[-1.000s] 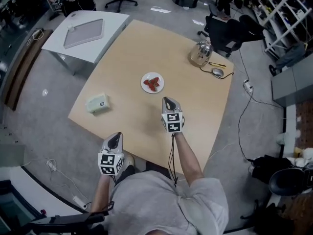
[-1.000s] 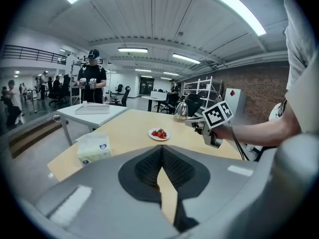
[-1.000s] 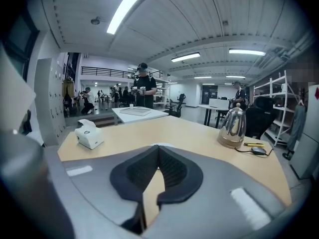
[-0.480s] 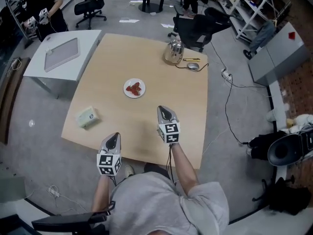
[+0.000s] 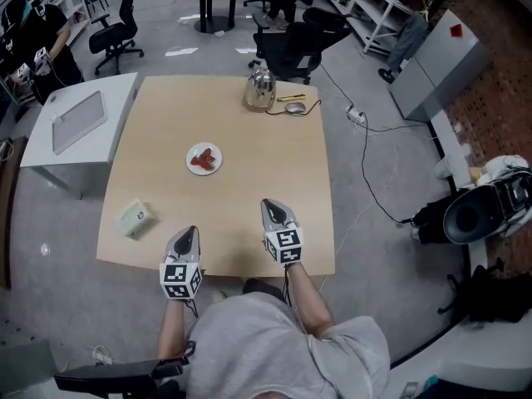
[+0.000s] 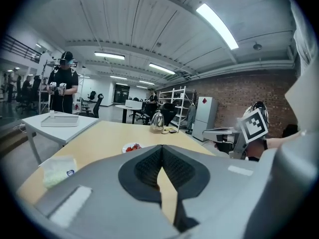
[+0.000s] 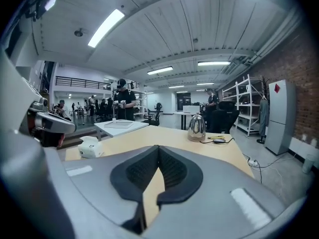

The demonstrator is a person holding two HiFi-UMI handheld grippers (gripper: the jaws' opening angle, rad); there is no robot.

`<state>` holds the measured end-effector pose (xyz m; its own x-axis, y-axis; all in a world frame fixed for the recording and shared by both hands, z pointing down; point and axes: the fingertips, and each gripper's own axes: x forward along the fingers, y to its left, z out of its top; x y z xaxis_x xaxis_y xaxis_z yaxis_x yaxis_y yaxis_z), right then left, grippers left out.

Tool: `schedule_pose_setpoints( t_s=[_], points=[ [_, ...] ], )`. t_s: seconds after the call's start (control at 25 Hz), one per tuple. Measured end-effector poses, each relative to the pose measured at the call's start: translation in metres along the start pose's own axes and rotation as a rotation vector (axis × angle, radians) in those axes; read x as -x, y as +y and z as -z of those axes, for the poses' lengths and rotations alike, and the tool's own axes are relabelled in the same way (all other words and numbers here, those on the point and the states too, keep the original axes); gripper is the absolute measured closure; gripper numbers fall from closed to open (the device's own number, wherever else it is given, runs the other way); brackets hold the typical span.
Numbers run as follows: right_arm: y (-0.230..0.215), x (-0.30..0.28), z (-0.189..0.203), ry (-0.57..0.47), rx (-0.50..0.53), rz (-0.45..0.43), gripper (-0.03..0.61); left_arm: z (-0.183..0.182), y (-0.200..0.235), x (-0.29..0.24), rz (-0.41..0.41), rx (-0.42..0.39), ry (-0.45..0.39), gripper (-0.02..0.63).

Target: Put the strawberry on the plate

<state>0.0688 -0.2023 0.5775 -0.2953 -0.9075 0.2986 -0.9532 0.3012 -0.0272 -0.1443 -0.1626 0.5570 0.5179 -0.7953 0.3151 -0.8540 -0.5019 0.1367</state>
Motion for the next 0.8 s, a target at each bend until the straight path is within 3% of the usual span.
schedule_pose_setpoints(
  t_s=[0.8],
  points=[
    [-0.023, 0.085, 0.028, -0.013, -0.114, 0.145, 0.571, -0.003, -0.040, -0.033, 0.149, -0.029, 0.015, 0.594]
  ],
)
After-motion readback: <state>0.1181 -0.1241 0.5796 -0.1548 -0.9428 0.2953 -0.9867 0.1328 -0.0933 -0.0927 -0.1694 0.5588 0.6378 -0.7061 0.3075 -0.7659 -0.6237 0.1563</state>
